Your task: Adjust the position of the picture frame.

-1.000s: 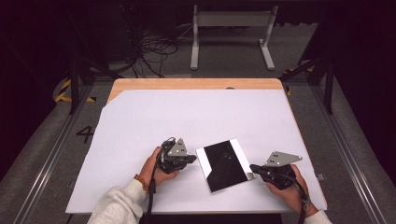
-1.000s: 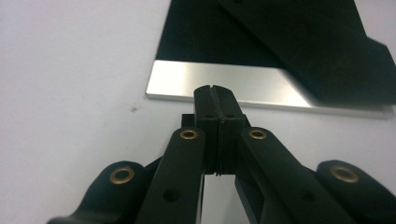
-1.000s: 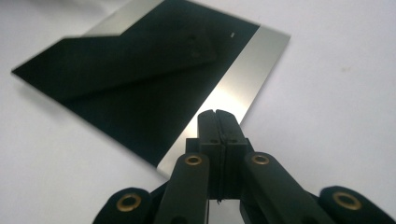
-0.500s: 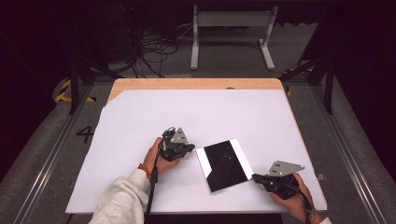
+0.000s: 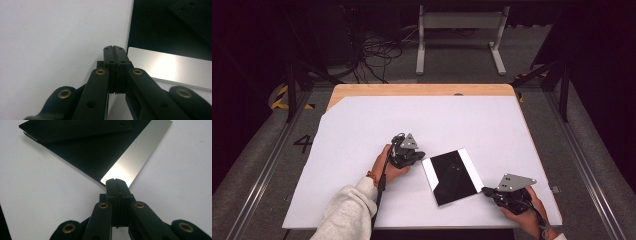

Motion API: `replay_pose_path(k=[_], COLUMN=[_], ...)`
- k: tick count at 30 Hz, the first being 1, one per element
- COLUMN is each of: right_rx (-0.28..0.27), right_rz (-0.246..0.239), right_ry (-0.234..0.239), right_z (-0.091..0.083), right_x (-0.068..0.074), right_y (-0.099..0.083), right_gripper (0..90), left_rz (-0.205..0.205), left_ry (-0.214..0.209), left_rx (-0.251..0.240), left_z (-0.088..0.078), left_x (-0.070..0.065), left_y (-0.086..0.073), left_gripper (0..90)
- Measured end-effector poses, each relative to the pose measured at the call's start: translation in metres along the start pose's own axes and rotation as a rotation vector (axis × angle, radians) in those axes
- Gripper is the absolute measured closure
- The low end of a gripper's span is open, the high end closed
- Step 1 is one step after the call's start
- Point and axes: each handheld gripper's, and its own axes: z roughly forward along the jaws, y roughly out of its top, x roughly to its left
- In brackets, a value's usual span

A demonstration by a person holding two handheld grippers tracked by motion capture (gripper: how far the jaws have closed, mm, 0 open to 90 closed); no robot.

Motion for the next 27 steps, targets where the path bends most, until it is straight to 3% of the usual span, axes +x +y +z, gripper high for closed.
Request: replay_pose_path(k=[10,20,24,27], right_rx=[-0.010,-0.020,-0.021,-0.024], right_rz=[-0.015,0.026,0.001,0.011], right_ry=[-0.056,-0.057,-0.068,-0.068], right_z=[0.002,0.010,0.016,0.019], right_x=[-0.003,-0.013,-0.015,-0.019], right_y=[-0.001,0.005,0.010,0.012], right_gripper=[90.0,90.0,90.0,90.0], left_rz=[0.001,-0.018,-0.021,-0.008], left_ry=[-0.021,-0.036,-0.037,-0.023], left_rx=[0.006,0.025,0.041,0.038], left_z=[-0.001,-0.010,-0.016,-0.018], left_x=[0.000,-0.002,-0.003,-0.006], left_y=[-0.001,-0.007,-0.011,-0.013], left_gripper=[90.0,90.0,90.0,90.0])
